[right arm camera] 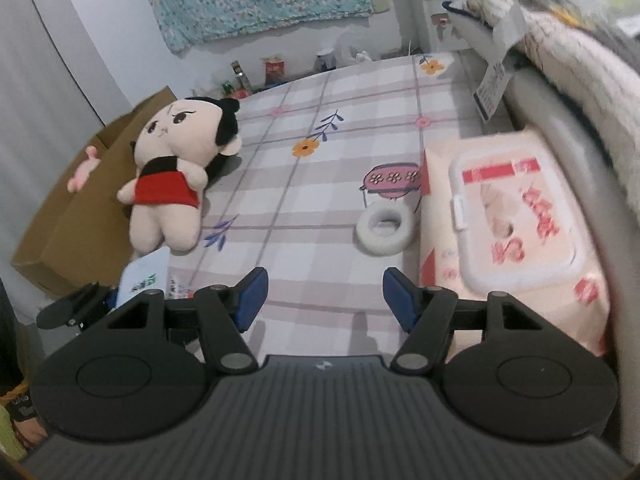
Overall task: Organize soft objects
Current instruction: 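Hold the white cup with the left tool while the right tool releases it, then grasp the white tape roll with the right tool while the left tool holds the cup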
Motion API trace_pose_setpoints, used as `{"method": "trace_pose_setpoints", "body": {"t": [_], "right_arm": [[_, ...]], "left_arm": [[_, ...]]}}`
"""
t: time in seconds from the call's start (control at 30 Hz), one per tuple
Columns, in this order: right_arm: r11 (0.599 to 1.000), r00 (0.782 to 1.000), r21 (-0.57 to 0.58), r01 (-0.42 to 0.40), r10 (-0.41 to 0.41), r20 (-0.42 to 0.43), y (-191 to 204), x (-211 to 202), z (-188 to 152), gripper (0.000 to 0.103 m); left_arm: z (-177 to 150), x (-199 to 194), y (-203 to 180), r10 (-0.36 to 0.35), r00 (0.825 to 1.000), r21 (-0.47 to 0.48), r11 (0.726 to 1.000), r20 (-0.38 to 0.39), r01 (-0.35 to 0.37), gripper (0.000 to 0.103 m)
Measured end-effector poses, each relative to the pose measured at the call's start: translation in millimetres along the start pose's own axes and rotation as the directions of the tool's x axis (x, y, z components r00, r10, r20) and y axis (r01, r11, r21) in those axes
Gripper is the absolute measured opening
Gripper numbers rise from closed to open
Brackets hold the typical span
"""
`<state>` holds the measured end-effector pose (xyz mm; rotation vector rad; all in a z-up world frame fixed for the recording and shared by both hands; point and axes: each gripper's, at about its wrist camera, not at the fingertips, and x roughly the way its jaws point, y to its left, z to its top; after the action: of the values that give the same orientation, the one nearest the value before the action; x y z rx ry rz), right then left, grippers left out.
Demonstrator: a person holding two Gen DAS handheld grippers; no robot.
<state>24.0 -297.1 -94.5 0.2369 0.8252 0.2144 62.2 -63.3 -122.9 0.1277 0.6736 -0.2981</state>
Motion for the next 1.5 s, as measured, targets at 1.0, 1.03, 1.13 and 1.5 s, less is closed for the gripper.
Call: {"method": "trace_pose_setpoints", "body": {"t": [1.0, 1.03, 1.13, 1.5], "right_arm": [[0.989, 0.955, -0.14, 0.044, -0.083, -0.285, 35.0, 91.6, 36.0, 0.021], [0.992, 0.953, -0.128, 0.022, -0.059, -0.296, 39.8, 88.3, 30.8, 0.02], [0.994, 0.947, -0.101, -0.041, 0.007, -0.321, 55.3, 79.5, 15.5, 0.019], [0.991, 0.96, -0.128, -0.037, 0.0, -0.279, 77.6, 73.1, -1.1, 0.02]], "left_arm": [[-22.4, -30.0, 37.5, 0.037, 0.998, -0.115, 0.993, 0.046, -0.032, 0.053], [-23.0, -30.7, 37.4, 0.038, 0.998, -0.115, 0.993, 0.047, -0.032, 0.053], [-24.2, -31.4, 37.5, 0.034, 0.999, -0.119, 0.992, 0.043, -0.029, 0.058], [-22.0, -17.1, 33.1, 0.033, 0.999, -0.117, 0.993, 0.033, -0.029, 0.058]]}}
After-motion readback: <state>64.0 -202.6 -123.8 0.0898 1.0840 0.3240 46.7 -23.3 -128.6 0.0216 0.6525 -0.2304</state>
